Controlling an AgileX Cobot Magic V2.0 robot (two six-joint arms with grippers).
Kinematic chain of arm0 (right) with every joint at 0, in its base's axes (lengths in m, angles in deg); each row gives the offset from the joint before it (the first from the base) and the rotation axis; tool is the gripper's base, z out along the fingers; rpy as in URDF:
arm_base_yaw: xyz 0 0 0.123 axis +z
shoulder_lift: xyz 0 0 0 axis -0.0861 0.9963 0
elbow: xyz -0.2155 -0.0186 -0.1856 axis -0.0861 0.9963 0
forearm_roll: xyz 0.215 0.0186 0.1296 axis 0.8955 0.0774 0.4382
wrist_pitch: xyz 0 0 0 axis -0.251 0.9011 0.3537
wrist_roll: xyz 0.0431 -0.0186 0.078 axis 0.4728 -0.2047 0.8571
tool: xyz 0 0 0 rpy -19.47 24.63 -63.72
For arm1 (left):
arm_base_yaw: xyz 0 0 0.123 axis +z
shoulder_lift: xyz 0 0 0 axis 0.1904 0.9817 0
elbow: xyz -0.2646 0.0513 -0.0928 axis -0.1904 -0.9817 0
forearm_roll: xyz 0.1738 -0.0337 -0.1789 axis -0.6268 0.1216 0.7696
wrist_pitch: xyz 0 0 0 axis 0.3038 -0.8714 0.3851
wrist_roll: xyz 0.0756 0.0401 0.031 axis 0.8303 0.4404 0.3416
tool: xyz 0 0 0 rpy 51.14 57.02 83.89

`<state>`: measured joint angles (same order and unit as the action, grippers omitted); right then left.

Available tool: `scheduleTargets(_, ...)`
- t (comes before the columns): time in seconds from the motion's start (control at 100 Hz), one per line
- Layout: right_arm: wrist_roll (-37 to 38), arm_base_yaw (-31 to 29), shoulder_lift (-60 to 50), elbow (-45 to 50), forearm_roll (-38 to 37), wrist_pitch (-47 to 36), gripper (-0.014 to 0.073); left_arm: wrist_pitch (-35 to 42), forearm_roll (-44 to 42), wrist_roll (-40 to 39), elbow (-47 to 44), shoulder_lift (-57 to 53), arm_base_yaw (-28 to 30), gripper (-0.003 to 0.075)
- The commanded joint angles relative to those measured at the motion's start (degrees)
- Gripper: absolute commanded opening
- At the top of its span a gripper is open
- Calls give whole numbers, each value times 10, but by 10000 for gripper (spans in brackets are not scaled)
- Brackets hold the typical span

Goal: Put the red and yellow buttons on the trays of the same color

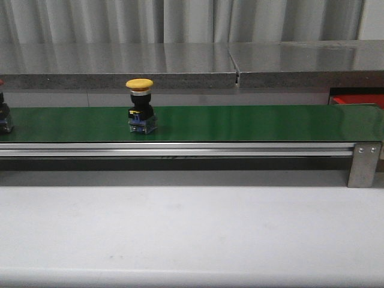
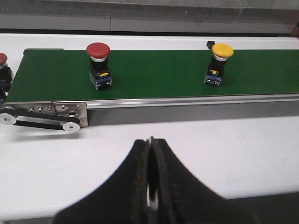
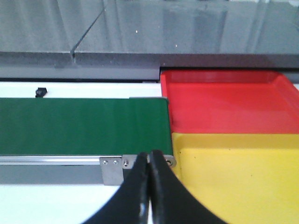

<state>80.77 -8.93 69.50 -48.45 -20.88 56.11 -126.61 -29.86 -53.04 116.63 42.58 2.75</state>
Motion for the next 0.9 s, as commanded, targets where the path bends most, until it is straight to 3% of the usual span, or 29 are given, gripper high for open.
scheduleTargets(0.0, -1, -1, 51, -53, 1, -10, -117, 41, 8, -1, 13, 6, -4, -20)
scheduleTargets(0.33, -1, 16, 222, -181, 6, 63, -116, 41, 8, -1, 13, 6, -4, -20)
scheduleTargets(0.7, -28, 109, 393, -340, 6, 137, -108, 41, 8, -1, 13, 6, -4, -20)
scheduleTargets(0.79, -32, 130, 431, -379, 6, 166, -23, 41, 8, -1, 13, 6, -4, -20)
scheduleTargets(0.89, -32, 153, 469, -415, 7, 188, 173, 41, 8, -1, 13, 6, -4, -20)
